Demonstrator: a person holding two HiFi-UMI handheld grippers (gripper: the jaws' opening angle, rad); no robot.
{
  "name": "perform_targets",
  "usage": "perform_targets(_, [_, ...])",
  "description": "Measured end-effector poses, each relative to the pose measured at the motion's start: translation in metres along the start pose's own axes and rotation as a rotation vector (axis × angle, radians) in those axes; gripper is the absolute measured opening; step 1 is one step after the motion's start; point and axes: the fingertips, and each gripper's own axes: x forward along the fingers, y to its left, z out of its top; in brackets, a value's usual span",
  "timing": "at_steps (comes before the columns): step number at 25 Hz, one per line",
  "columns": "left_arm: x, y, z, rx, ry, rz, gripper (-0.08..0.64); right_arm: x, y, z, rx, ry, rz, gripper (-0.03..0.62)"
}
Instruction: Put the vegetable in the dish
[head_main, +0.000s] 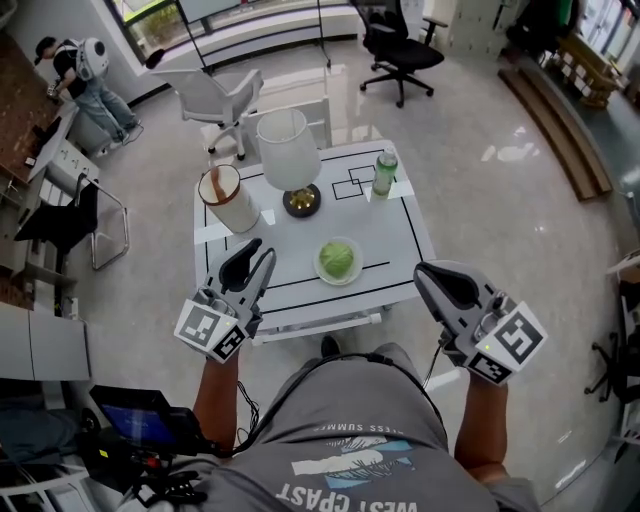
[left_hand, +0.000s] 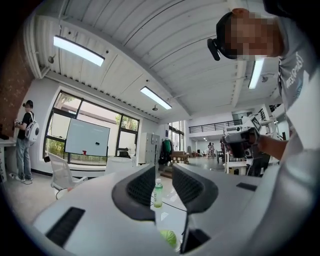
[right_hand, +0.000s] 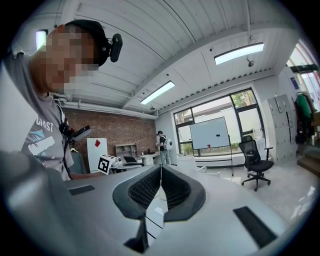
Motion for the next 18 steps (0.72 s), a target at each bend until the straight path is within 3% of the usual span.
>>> perform_targets(3, [-0.013, -0.023, 0.018, 0.027, -0.039, 0.011, 0.016, -0.016, 0.011, 0.005, -0.029, -0.016, 0.023, 0.008])
perform_targets(4, [-0.018, -0.031, 0.024, 0.022, -0.054, 0.01, 0.009, -0.022, 0.015, 0.007, -0.036, -0.019, 0.03, 0.008])
perform_targets(8, [-0.034, -0.072, 0.044, -0.018, -0.097, 0.007, 0.008, -0.05, 0.033, 0.012, -0.059, -0.03, 0.056, 0.008])
perform_targets(13, [-0.06, -0.153, 0.043, 0.018, -0.099, -0.007, 0.008, -0.115, 0.072, 0.001, -0.075, -0.066, 0.07, 0.008])
perform_targets(18, [-0.068, -0.199, 0.043, 0.047, -0.073, -0.017, 0.008, -0.146, 0.081, -0.008, -0.064, -0.058, 0.084, 0.008])
